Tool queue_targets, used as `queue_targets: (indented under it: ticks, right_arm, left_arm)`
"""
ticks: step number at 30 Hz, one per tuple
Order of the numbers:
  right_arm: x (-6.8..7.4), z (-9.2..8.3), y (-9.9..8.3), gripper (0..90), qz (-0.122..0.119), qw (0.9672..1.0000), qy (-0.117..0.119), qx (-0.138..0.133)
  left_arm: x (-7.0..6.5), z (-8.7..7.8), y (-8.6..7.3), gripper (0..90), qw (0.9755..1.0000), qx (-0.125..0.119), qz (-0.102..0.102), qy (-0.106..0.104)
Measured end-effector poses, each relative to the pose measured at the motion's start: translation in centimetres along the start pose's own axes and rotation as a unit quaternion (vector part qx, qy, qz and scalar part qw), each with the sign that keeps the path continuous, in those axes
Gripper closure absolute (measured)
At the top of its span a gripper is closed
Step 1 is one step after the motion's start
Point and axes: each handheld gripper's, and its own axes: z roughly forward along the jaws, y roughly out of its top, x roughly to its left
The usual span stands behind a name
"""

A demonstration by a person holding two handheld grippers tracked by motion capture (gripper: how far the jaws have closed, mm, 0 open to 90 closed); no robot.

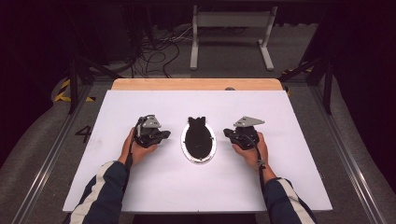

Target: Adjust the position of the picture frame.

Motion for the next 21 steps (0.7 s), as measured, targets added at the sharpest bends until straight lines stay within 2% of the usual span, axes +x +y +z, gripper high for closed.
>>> queue_targets:
  ticks: [1,3,5,7,11,14,18,21]
  right_arm:
    - [0.2,0.6,0.1,87.7,-0.007,0.9999,-0.002,0.010]
    - [0.4,1.6,0.4,87.8,-0.003,0.9998,0.002,0.021]
    - [0.5,2.5,0.7,87.8,-0.003,0.9995,-0.005,0.031]
    - [0.4,2.7,0.8,87.8,-0.005,0.9994,-0.007,0.032]
    - [0.2,3.9,1.2,88.1,0.010,0.9991,-0.009,0.040]
    - [0.2,4.4,1.5,88.1,0.011,0.9990,-0.006,0.042]
    - [0.2,5.2,2.0,89.8,0.010,0.9990,0.002,0.044]
    - [0.3,5.7,2.4,90.0,0.014,0.9988,0.005,0.047]
  left_arm:
    - [-0.2,0.1,0.1,89.0,1.0000,0.001,-0.002,0.000]
    - [-0.5,0.4,0.3,89.1,1.0000,-0.002,-0.003,-0.005]
    - [-0.8,0.8,0.5,89.1,1.0000,0.004,0.002,-0.003]
    - [-0.9,1.1,0.5,89.1,1.0000,0.004,-0.002,-0.004]
    - [-1.0,1.9,0.6,88.0,0.9998,0.020,0.001,0.006]
    - [-0.8,2.0,0.6,87.6,0.9998,0.018,-0.007,0.005]
    - [-0.9,2.0,0.8,87.9,0.9998,0.022,-0.003,0.001]
    - [-1.0,2.0,0.7,88.2,0.9997,0.021,-0.007,-0.010]
